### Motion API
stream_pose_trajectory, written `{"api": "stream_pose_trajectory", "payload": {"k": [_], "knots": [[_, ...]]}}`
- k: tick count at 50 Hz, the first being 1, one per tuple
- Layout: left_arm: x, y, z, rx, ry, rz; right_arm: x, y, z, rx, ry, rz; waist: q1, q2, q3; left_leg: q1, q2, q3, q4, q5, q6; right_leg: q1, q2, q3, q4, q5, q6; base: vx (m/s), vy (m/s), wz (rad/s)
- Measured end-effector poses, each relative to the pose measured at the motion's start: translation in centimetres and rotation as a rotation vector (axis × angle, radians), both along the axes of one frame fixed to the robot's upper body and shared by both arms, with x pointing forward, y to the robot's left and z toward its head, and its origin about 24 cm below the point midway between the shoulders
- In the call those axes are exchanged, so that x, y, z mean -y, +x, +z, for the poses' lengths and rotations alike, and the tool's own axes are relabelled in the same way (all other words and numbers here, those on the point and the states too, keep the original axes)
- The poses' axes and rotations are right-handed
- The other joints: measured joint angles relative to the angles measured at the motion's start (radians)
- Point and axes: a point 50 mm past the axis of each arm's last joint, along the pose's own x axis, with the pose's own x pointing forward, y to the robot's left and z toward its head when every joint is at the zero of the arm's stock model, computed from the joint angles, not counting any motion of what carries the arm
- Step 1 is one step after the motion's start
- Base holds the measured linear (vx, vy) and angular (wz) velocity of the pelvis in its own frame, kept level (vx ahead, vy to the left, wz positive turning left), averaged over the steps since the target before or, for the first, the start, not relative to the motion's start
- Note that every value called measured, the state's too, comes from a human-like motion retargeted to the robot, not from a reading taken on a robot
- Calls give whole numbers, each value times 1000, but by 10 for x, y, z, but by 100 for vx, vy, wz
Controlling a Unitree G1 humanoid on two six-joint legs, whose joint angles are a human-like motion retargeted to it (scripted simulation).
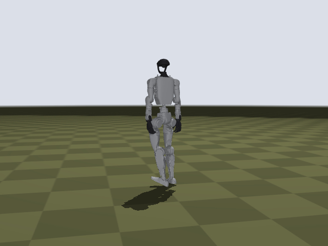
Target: In place motions
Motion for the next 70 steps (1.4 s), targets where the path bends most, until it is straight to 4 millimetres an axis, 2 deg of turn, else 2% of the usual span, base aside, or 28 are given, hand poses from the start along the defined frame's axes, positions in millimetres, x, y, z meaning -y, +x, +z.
{"api": "stream_pose_trajectory", "payload": {"k": [2,5,7,8,10,14,17,23,27,31,38,43,50,60,70], "knots": [[-3,-9,1,-20,4,8,-1,2,0,18,12,-1,25,-47,-13,5,-42,-3,13,-1,-2,73,-32,-84,-150,41,8,28,-1,12],[-3,-3,1,-24,-1,-1,-7,18,1,66,53,-30,111,-64,-16,-50,-33,15,45,4,-9,59,-75,-27,-191,71,103,-4,6,-16],[-2,1,0,-4,25,32,-9,30,2,119,63,-27,132,-85,-12,-74,-39,8,61,2,-16,25,-82,-89,-177,82,70,-4,7,-20],[-2,0,0,14,31,55,-10,36,3,140,69,-7,157,-94,-2,-66,-40,31,54,3,-14,8,-71,0,-166,78,60,10,5,-55],[1,0,-1,35,13,73,-13,47,5,171,79,40,143,-82,10,-62,-29,29,43,12,-15,18,-61,-26,-175,82,61,8,3,-7],[7,-2,0,-11,-13,47,-19,52,5,192,83,79,88,-58,-3,-53,-18,18,19,29,-21,31,-47,-64,-185,79,57,-3,-8,41],[6,7,-1,14,-6,-1,-20,45,4,181,99,39,77,-50,-17,-58,-13,-5,20,33,-28,37,-45,-82,-184,73,52,5,-7,50],[7,31,-3,110,-14,-48,-15,14,0,55,75,7,109,-52,-38,-45,-10,-13,12,35,-34,56,-39,-106,-178,59,44,2,-6,13],[10,39,-4,135,-26,-40,-13,-2,-1,-32,59,27,102,-41,-61,-50,-9,-28,9,34,-37,56,-33,-116,-178,55,42,-1,-6,21],[9,41,-3,134,-28,-53,-13,-10,-1,-70,53,40,105,-34,-75,-54,-7,-34,13,30,-40,54,-30,-123,-176,52,42,0,0,0],[7,31,-3,78,-19,-91,-18,-9,-2,-65,62,52,111,-27,-73,-38,-15,-42,5,30,-33,51,-17,-92,-156,62,34,0,0,-3],[7,22,-2,40,-22,-91,-23,-3,-2,-42,74,61,51,-21,-71,-40,-24,-90,12,32,-29,63,-13,-138,-167,65,26,-3,-2,44],[12,15,-2,15,-38,-86,-23,-2,-2,-45,71,85,80,-29,-72,-30,-23,-68,16,21,-28,67,-16,-112,-157,58,26,0,0,-14],[18,16,-2,22,-59,-102,-21,-5,-2,-58,66,69,97,-27,-75,-14,-21,-51,7,12,-22,82,-11,-115,-154,48,26,0,0,0],[17,17,-2,24,-62,-103,-23,-6,-2,-72,74,78,103,-24,-105,-12,-18,-41,-12,8,-36,78,-11,-122,-182,50,36,0,0,0]]}}
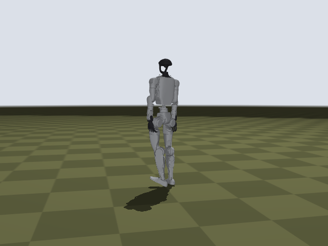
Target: In place motions
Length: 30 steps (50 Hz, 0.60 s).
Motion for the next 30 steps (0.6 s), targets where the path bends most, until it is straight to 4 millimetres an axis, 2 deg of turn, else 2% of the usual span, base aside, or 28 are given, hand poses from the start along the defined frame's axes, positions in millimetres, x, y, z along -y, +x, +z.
{"api": "stream_pose_trajectory", "payload": {"k": [9,22,30], "knots": [[-1,5,0,13,-14,-1,-4,5,0,2,29,28,-6,8,-6,0,7,6,-3,-6,-7,-8,2,5,5,-4,1,0,0,0],[2,7,0,8,-22,-41,1,-5,1,-51,18,38,8,10,-24,6,11,15,-5,-15,-12,-5,10,10,-3,-6,2,0,0,0],[4,7,0,4,-31,-82,3,-5,1,-50,11,41,19,15,-31,9,14,27,-13,-16,-10,-6,18,20,-2,-8,2,0,0,0]]}}
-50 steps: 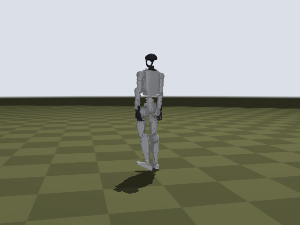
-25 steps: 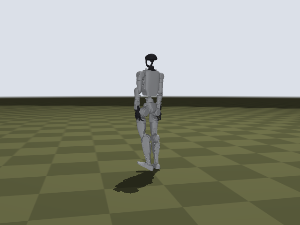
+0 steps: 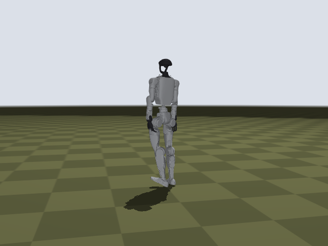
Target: In place motions
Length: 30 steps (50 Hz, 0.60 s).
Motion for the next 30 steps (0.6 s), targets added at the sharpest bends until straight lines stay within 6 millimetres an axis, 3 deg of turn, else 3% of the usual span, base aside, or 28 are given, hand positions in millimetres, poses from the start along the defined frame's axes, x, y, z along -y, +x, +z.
{"api": "stream_pose_trajectory", "payload": {"k": [30], "knots": [[-4,-1,0,-16,29,-37,1,1,0,0,1,13,-7,12,-17,13,8,5,-1,-16,-14,2,1,5,2,-7,2,0,0,0]]}}
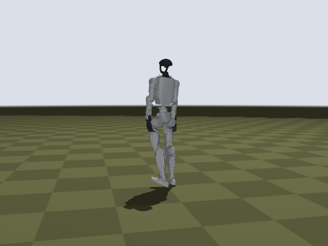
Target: In place motions
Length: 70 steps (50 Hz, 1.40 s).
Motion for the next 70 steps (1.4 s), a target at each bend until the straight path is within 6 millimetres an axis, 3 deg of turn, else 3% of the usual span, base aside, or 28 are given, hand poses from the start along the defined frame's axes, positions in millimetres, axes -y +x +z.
{"api": "stream_pose_trajectory", "payload": {"k": [24,35,39,45,50,55,60,67,70], "knots": [[8,6,-1,23,-24,-15,6,8,1,27,-14,-5,12,-18,23,-11,-26,7,12,2,22,2,-17,23,-15,28,15,-2,2,-2],[6,19,-1,60,-19,-19,7,25,2,108,-8,-41,-1,-27,93,-26,-39,11,-1,-1,44,-52,-48,33,27,41,21,-19,11,-13],[1,28,-1,77,-17,-13,9,28,2,125,-19,-45,-12,-22,116,-41,-23,30,-9,2,43,-93,-45,56,76,35,-1,-22,7,-26],[-3,34,0,101,-10,12,15,14,1,100,-53,-78,-35,-14,144,-43,0,32,-12,10,40,-105,-7,89,127,2,-13,-6,1,-9],[-8,37,0,129,1,32,26,-16,2,11,-95,-155,-35,-26,138,-24,-7,37,-9,3,33,-58,9,28,93,7,-34,11,-7,-3],[-9,32,-1,127,17,48,36,-38,5,-55,-123,-199,15,-46,149,16,-16,47,6,-14,23,-6,11,43,48,21,-23,19,-5,-25],[-5,17,-2,99,23,148,37,-33,5,-40,-144,-158,11,-30,140,18,-2,46,36,-35,8,12,31,51,23,22,-34,18,-6,-15],[1,-20,-1,3,44,259,16,-3,1,24,-94,-101,11,-17,130,-83,52,21,259,-53,-24,23,32,62,24,9,-45,19,-7,9],[6,-33,1,-35,31,315,2,21,2,81,-38,-57,1,-27,137,-207,112,22,515,68,-9,22,16,52,27,17,-55,8,-8,62]]}}
